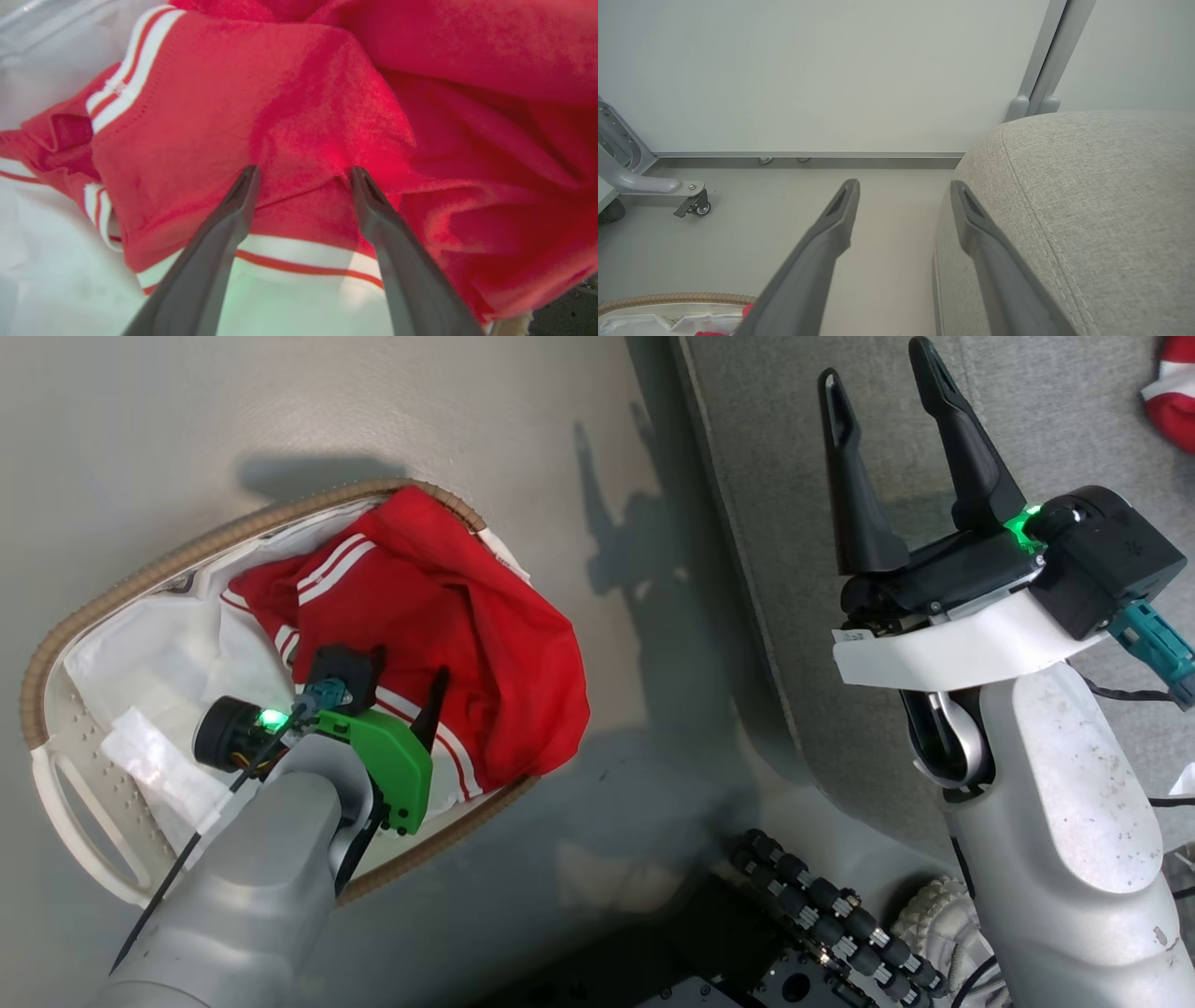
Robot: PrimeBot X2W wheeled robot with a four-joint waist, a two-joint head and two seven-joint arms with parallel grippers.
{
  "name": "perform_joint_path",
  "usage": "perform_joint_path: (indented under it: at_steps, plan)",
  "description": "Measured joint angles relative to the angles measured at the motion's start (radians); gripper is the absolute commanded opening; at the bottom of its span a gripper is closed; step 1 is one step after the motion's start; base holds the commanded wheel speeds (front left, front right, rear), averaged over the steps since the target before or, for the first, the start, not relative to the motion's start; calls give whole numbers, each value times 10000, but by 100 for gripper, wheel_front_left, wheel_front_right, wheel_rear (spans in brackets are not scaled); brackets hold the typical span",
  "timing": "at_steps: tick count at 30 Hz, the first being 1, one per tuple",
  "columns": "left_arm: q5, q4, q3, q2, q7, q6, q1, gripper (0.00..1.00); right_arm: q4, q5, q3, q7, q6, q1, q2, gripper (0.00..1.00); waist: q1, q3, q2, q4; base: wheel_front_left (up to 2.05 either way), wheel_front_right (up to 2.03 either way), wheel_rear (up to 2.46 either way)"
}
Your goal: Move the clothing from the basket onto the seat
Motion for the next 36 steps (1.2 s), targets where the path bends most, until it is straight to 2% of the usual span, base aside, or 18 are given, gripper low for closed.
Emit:
perform_joint_path:
  at_steps: [11, 24, 26, 36]
  plan:
    - [-819, 686, -1342, -107, 731, 0, -440, 100, -33, -132, -94, 0, 0, 58, 0, 100, -1, 174, 0, 211, 0, 0, 0]
    - [-1992, 435, -2784, -36, 1789, 0, -608, 100, -54, -205, -163, 2, 0, 57, 2, 100, -1, 261, 0, 307, 0, 0, 0]
    - [-2123, 405, -2957, 2, 1839, 0, -657, 0, -54, -205, -167, 0, 0, 56, 0, 100, -1, 260, 0, 313, 0, 0, 0]
    - [-2619, 176, -3371, 215, 1804, 0, -710, 0, 36, -153, -81, 0, 0, -56, 0, 100, -1, 76, 0, 234, 0, 0, 0]
